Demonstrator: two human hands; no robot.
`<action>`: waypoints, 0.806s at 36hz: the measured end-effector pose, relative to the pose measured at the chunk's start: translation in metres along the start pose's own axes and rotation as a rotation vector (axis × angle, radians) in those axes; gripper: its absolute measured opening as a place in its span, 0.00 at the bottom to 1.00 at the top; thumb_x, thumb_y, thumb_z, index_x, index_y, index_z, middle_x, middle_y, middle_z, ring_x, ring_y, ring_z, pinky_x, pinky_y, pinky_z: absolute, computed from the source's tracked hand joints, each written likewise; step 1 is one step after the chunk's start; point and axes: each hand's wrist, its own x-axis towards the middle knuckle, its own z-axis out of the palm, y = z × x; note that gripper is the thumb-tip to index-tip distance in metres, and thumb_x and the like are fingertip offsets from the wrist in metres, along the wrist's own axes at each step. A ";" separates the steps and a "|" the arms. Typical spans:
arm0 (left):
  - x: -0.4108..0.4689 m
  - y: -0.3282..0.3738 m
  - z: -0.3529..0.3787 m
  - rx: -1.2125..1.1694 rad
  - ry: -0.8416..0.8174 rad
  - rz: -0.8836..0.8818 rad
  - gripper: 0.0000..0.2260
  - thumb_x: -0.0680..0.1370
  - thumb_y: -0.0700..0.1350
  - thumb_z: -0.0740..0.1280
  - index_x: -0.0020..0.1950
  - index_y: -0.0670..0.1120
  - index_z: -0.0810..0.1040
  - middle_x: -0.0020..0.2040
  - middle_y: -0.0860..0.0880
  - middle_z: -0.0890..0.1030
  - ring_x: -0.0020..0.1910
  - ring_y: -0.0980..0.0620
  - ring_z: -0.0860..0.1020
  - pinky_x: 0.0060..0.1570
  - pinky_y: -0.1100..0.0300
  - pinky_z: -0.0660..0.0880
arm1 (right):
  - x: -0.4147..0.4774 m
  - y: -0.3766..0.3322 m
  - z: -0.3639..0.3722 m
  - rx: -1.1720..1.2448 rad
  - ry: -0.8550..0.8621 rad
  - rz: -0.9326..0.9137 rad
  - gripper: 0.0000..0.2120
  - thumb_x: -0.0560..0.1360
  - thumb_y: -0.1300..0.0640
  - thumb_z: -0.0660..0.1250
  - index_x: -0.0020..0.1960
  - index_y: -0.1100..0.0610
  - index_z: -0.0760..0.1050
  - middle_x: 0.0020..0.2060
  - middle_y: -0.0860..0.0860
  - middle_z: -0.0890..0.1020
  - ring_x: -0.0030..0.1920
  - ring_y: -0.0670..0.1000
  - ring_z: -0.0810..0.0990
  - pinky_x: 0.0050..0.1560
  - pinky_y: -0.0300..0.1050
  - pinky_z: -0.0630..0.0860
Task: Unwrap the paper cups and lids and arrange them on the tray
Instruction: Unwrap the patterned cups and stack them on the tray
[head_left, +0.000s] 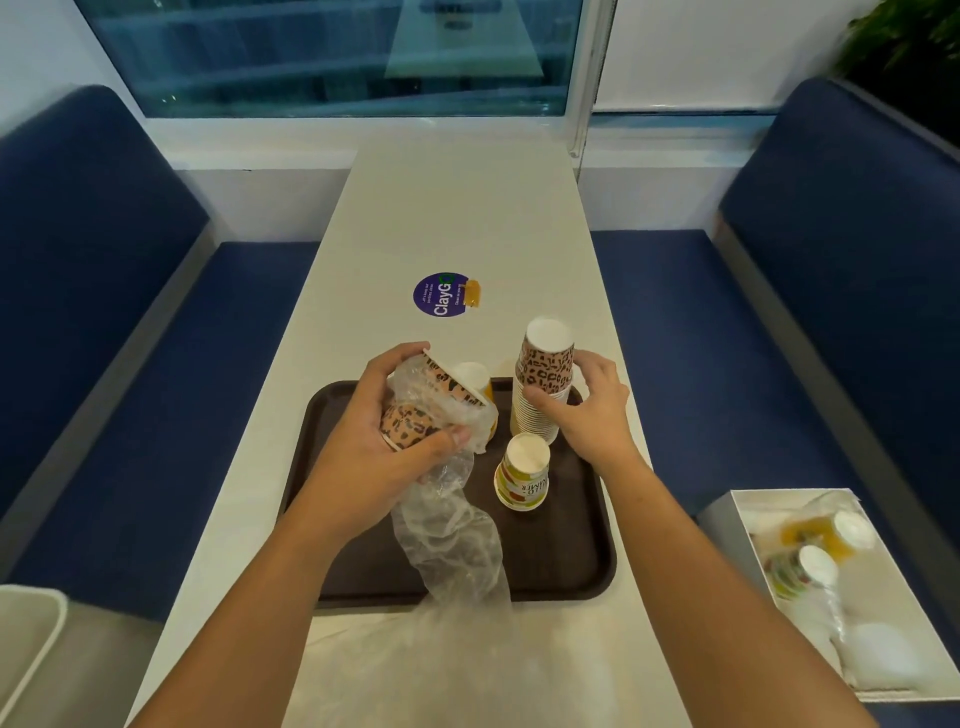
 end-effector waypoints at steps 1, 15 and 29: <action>0.000 0.000 0.000 0.000 -0.002 -0.003 0.34 0.72 0.46 0.78 0.71 0.67 0.67 0.54 0.76 0.75 0.57 0.70 0.78 0.47 0.68 0.80 | 0.000 -0.003 -0.002 -0.033 -0.008 -0.006 0.35 0.72 0.39 0.77 0.74 0.44 0.68 0.76 0.46 0.65 0.76 0.54 0.59 0.71 0.55 0.65; -0.022 0.017 -0.005 -0.005 -0.049 0.023 0.37 0.71 0.47 0.81 0.73 0.69 0.67 0.61 0.68 0.77 0.61 0.60 0.80 0.55 0.56 0.83 | -0.090 -0.121 -0.034 0.097 -0.073 -0.567 0.15 0.81 0.42 0.61 0.59 0.47 0.81 0.61 0.43 0.76 0.66 0.45 0.71 0.64 0.34 0.67; -0.050 0.029 -0.016 -0.087 -0.037 0.099 0.32 0.73 0.44 0.79 0.74 0.59 0.71 0.65 0.60 0.79 0.67 0.55 0.78 0.61 0.55 0.81 | -0.129 -0.152 -0.039 0.027 -0.187 -0.509 0.09 0.87 0.55 0.57 0.59 0.56 0.75 0.52 0.50 0.79 0.51 0.46 0.77 0.48 0.50 0.78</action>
